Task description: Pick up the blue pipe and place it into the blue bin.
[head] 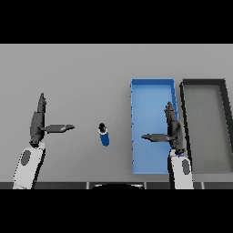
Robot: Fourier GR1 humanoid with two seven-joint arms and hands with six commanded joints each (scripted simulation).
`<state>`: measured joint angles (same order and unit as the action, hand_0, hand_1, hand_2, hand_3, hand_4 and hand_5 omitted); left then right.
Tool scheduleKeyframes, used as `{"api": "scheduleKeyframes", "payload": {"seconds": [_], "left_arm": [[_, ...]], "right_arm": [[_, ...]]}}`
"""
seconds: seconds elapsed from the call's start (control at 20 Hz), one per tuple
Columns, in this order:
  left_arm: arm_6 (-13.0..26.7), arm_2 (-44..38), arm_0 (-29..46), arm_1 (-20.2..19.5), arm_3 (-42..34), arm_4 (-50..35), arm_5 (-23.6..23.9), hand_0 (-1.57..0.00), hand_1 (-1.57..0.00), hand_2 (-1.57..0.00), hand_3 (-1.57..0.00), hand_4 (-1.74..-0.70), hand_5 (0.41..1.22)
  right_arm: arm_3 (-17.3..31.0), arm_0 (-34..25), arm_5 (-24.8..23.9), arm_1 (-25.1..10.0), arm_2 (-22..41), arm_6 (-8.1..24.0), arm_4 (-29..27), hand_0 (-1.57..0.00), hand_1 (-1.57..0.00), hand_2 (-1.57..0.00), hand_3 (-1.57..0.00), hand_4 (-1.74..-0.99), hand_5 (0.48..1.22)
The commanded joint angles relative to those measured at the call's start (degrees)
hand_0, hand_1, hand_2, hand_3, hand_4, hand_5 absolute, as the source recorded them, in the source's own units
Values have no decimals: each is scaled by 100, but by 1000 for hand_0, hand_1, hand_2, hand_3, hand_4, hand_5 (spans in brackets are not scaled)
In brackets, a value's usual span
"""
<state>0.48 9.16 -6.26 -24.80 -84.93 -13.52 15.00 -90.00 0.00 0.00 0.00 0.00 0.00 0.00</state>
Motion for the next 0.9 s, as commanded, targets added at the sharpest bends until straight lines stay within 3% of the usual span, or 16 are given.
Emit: {"api": "scheduleKeyframes", "payload": {"seconds": [0.0, 0.25, 0.3, 0.4, 0.65, 0.85], "left_arm": [[-25, 7, 0, 11, -9, 7, 10, 1, 1, 1, 1, -967, 594], [0, 110, 23, 78, -162, 112, 137, 1, 1, 1, 1, -967, 594], [-220, 307, 35, -345, -180, 129, -548, 1, 1, 1, 1, -967, 594], [-491, 410, 74, -832, -107, 42, -1363, 1, 1, 1, 1, -970, 596], [-752, 555, 100, -1052, -113, 43, -1881, 1, 1, 1, 1, -965, 593], [-865, 840, 411, -1330, -789, -42, -2352, 1, 1, 1, 1, -984, 578]], "right_arm": [[-1, 2, 2, -11, -10, -1, -10, 1, 1, 1, 1, -1210, 594], [-16, 73, 97, -118, -87, -56, -106, 1, 1, 1, 1, -1210, 594], [-171, 127, 226, -550, 91, -332, 320, 1, 1, 1, 1, -1210, 594], [-350, 264, 326, -912, 372, -572, 855, 1, 1, 1, 1, -1198, 589], [-621, 383, 370, -1030, 561, -421, 1111, 1, 1, 1, 1, -1187, 585], [-705, 402, 425, -1003, 550, -419, 985, 1, 1, 1, 1, -1194, 579]]}}
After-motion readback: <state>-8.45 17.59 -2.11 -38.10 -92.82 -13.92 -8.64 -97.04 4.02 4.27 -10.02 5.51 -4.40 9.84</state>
